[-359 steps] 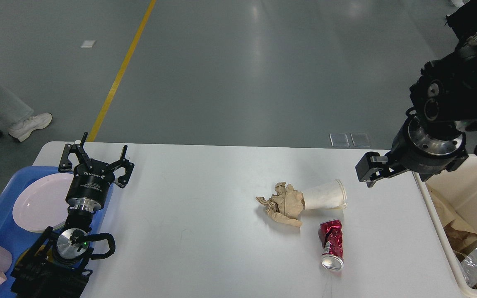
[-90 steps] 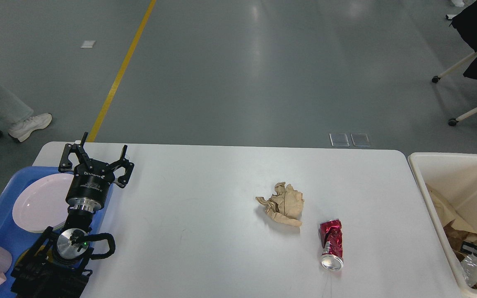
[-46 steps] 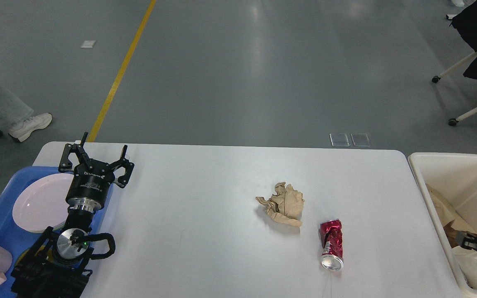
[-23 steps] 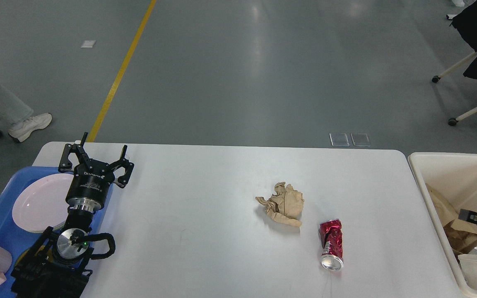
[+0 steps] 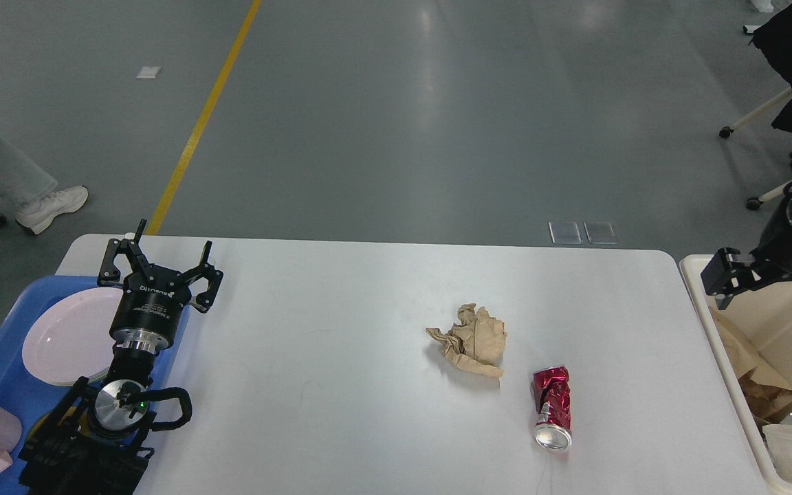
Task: Tidy desktop
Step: 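Withdraw the right gripper from the bin and raise it, then lower the right gripper onto the red can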
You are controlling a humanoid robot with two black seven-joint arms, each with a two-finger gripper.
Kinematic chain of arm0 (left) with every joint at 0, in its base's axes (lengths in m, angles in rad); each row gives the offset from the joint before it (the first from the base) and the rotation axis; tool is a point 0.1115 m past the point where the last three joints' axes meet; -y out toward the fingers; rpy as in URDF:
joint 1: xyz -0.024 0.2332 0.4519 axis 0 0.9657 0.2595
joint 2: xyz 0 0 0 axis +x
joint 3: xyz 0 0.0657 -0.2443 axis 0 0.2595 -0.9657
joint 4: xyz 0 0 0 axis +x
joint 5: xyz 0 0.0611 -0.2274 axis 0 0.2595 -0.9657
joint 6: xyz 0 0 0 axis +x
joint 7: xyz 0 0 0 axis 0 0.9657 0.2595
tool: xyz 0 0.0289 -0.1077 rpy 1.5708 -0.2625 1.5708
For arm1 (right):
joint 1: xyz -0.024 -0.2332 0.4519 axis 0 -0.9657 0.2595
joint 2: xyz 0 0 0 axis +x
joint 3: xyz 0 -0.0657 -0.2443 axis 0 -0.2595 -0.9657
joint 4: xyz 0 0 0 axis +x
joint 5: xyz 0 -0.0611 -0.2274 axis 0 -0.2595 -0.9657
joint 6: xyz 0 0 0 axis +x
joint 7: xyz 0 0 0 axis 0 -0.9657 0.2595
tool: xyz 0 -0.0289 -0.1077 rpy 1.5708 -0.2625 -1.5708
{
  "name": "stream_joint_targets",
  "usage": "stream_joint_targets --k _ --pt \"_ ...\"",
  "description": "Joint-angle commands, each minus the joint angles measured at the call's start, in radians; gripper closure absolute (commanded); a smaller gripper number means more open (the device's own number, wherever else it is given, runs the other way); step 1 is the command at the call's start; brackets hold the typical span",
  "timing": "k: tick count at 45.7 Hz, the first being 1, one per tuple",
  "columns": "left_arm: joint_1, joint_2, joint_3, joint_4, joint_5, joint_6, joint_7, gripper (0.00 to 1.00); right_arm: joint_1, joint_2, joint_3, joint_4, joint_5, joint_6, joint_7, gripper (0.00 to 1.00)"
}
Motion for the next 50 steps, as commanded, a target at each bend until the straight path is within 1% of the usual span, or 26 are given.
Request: stream_joint_targets --k 1,3,5,10,16,25,28,31,37,38,43,46,50 --pt "0.0 0.001 0.0 0.0 0.0 0.0 -0.002 0.03 0.174 0.054 0.005 0.205 0.048 0.02 0.0 0.0" --pt "0.0 0.001 0.0 0.0 0.0 0.0 -0.002 0.04 0.231 0.079 0.009 0.281 0.07 0.012 0.0 0.0" --pt "0.0 0.001 0.0 0.0 0.0 0.0 -0.002 0.04 0.269 0.093 0.012 0.332 0.096 0.005 0.0 0.04" --pt "0.0 0.001 0.0 0.0 0.0 0.0 -0.002 0.04 0.323 0.134 0.028 0.392 0.182 -0.022 0.003 0.05" --pt "0.0 0.001 0.0 0.0 0.0 0.0 -0.002 0.04 0.349 0.177 0.048 0.401 0.222 -0.032 0.003 0.05" --pt "0.0 0.001 0.0 0.0 0.0 0.0 0.0 0.03 0.335 0.164 0.075 0.395 0.228 -0.095 0.003 0.05" --pt "0.0 0.001 0.0 0.0 0.0 0.0 0.0 0.04 0.279 0.157 0.119 0.391 0.228 -0.155 0.002 0.06" --pt "0.0 0.001 0.0 0.0 0.0 0.0 0.0 0.03 0.172 0.16 0.159 0.365 0.226 -0.233 0.0 0.06" --pt "0.0 0.001 0.0 0.0 0.0 0.0 0.0 0.04 -0.036 0.18 0.236 0.342 0.223 -0.405 -0.003 0.05" --pt "0.0 0.001 0.0 0.0 0.0 0.0 0.0 0.04 -0.072 0.183 0.244 0.328 0.225 -0.452 -0.003 0.05" --pt "0.0 0.001 0.0 0.0 0.0 0.0 0.0 0.03 -0.203 0.205 0.248 0.285 0.223 -0.598 -0.003 0.05" --pt "0.0 0.001 0.0 0.0 0.0 0.0 0.0 0.04 -0.267 0.237 0.25 0.242 0.223 -0.644 -0.003 0.04" --pt "0.0 0.001 0.0 0.0 0.0 0.0 0.0 0.04 -0.358 0.278 0.25 0.165 0.223 -0.663 -0.003 0.03"
